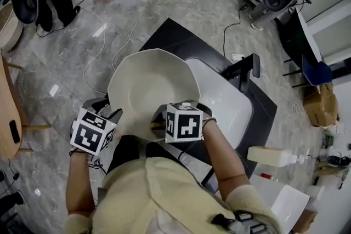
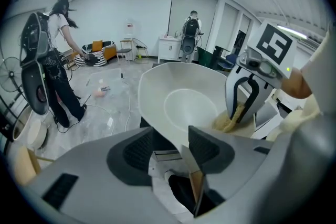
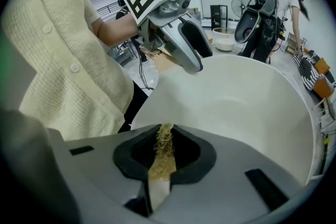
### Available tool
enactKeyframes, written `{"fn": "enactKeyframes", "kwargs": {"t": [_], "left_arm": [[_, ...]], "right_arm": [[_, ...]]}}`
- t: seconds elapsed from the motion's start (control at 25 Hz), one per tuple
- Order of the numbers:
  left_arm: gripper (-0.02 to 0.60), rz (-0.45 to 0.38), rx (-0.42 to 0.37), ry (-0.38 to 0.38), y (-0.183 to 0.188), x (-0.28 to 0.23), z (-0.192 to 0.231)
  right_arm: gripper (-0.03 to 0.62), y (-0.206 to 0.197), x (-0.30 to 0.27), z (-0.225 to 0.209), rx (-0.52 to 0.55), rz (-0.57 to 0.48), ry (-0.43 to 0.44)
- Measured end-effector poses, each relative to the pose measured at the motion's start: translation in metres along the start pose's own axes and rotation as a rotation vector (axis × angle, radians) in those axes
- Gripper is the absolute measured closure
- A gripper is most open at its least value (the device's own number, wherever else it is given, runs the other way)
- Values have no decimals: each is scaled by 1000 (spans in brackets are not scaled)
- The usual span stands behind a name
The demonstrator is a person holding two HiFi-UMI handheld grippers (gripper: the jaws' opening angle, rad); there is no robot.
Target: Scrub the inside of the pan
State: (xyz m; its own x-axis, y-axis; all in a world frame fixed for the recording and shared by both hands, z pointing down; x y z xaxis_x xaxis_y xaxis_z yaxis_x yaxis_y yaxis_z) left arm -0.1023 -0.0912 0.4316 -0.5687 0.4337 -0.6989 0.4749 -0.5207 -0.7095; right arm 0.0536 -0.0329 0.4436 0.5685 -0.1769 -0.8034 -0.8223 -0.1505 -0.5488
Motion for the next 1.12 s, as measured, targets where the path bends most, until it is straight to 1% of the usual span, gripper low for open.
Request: {"fn": "enactKeyframes", "kwargs": {"t": [0.16, 0.36, 0.52, 0.72, 0.92, 1.12], "left_arm": [[368, 0, 3, 0, -1, 1, 0], [371, 3, 6, 0, -1, 1, 0], [371, 5, 4, 3, -1, 1, -1], [371, 5, 7, 6, -1, 1, -1], [371, 5, 6, 10, -1, 1, 0], [371, 7, 7, 12, 0, 0, -2]], "right_arm": [[537, -11, 7, 0, -15, 107, 0], [537, -23, 16, -13, -31, 212, -78], [537, -33, 22, -26, -21, 282, -180], [537, -42, 25, -45, 36, 355, -337], [537, -46, 31, -60, 106, 382, -484], [537, -49, 39, -75, 183, 362, -633]]}}
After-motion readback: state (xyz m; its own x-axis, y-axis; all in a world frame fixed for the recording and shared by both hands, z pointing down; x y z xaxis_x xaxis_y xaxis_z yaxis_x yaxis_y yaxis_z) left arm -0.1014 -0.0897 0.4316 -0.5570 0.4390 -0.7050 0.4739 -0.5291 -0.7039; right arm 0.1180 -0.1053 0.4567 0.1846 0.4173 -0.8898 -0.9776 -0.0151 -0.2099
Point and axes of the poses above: the fingertips, and each gripper's own axes: x backward along the fingers, z to its left, y out of its top, the point moved 7 cm from there along x, backward along the fingers, and after that the axes turned 8 degrees about -z, right-handed, at the moved point
